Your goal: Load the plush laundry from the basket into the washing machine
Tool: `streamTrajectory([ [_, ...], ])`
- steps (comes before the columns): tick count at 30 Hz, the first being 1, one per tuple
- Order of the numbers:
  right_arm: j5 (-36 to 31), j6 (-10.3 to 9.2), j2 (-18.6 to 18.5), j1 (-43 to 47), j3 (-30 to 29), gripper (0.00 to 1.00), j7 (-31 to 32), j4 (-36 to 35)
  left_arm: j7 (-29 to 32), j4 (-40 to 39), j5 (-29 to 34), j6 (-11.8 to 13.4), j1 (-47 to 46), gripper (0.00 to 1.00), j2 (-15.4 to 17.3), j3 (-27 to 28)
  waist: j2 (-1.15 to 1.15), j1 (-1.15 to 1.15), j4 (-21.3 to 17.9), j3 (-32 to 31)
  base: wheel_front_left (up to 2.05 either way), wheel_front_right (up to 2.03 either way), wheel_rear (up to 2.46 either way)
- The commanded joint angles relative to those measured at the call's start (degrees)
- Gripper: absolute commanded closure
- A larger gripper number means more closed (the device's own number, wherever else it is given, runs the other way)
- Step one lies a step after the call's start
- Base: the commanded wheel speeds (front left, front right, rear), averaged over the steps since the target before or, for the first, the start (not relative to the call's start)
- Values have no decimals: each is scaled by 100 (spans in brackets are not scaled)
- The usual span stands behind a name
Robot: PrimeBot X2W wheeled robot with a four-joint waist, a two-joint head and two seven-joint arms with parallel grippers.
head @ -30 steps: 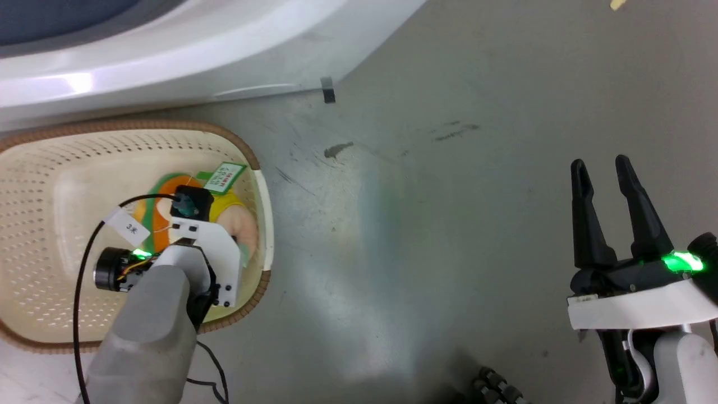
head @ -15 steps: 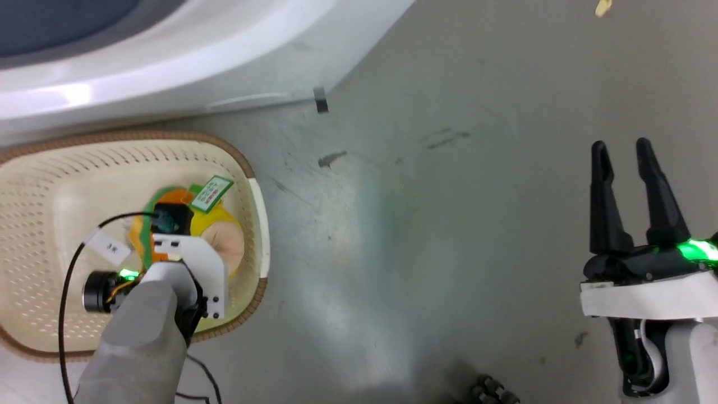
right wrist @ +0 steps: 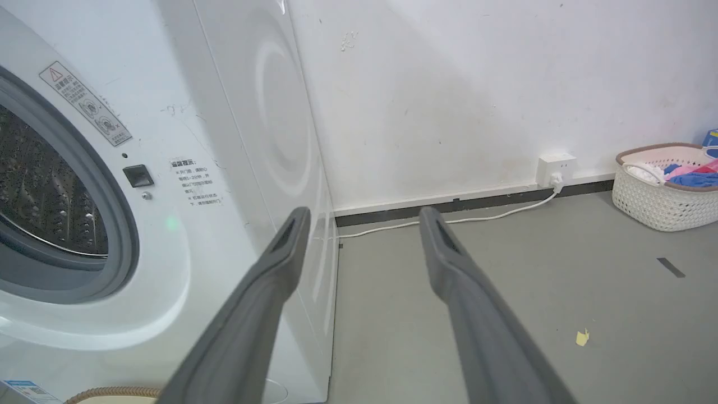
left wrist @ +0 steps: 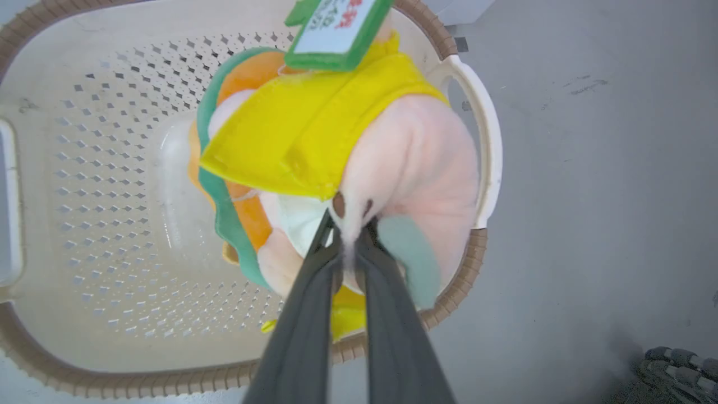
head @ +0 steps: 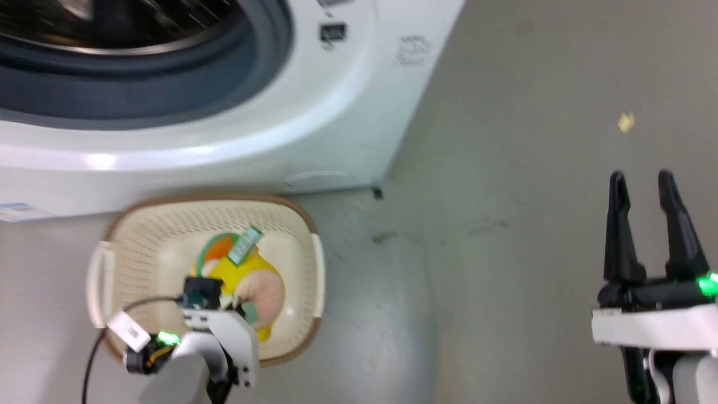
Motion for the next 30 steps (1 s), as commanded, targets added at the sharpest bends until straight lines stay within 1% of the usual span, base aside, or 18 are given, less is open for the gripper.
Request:
streamTrajectory([
  [1, -41, -4, -5, 109, -6, 0, -26, -38, -81, -47, -38, -30, 104, 100, -17, -24, 0, 1, 434, -475, 0, 0, 0],
  [5, -123, -4, -5, 324, -32, 0, -26, -32, -276, -355, -190, -56, 364, 100, -125, -1, 0, 1, 719, -785, 0, 0, 0],
  [9, -170, -4, -5, 481, -31, 0, -26, -18, -336, -916, -254, -62, 650, 100, -173, 34, 0, 1, 909, -1004, 0, 0, 0],
  [11, -189, -4, -5, 541, -9, 0, -26, -9, -340, -1372, -302, -41, 849, 100, -176, 150, 0, 1, 951, -1104, 0, 0, 0],
  [14, -200, -4, -5, 610, 5, 0, -26, -17, -341, -2207, -265, 75, 1195, 100, -146, 320, 0, 1, 976, -1214, 0, 0, 0],
  [18, -196, -4, -5, 650, 14, 0, -26, -36, -342, -3517, -100, 240, 1597, 100, -133, 551, 0, 1, 969, -1263, 0, 0, 0],
  [21, -191, -4, -5, 660, 10, 0, -26, -74, -342, -4526, 106, 330, 1789, 100, -138, 689, 0, 1, 957, -1199, 0, 0, 0],
  [24, -167, -4, -5, 610, 30, 0, -26, -95, -343, -5256, 267, 393, 1790, 100, -134, 789, 0, 1, 900, -1031, 0, 0, 0],
  [27, -150, -4, -5, 510, 77, 0, -26, -135, -343, -5729, 374, 418, 1563, 100, -54, 879, 0, 1, 809, -762, 0, 0, 0],
  [30, -120, -4, -5, 381, 102, 0, -26, -169, -287, -5968, 404, 423, 1136, 100, 69, 955, 0, 1, 694, -419, 0, 0, 0],
])
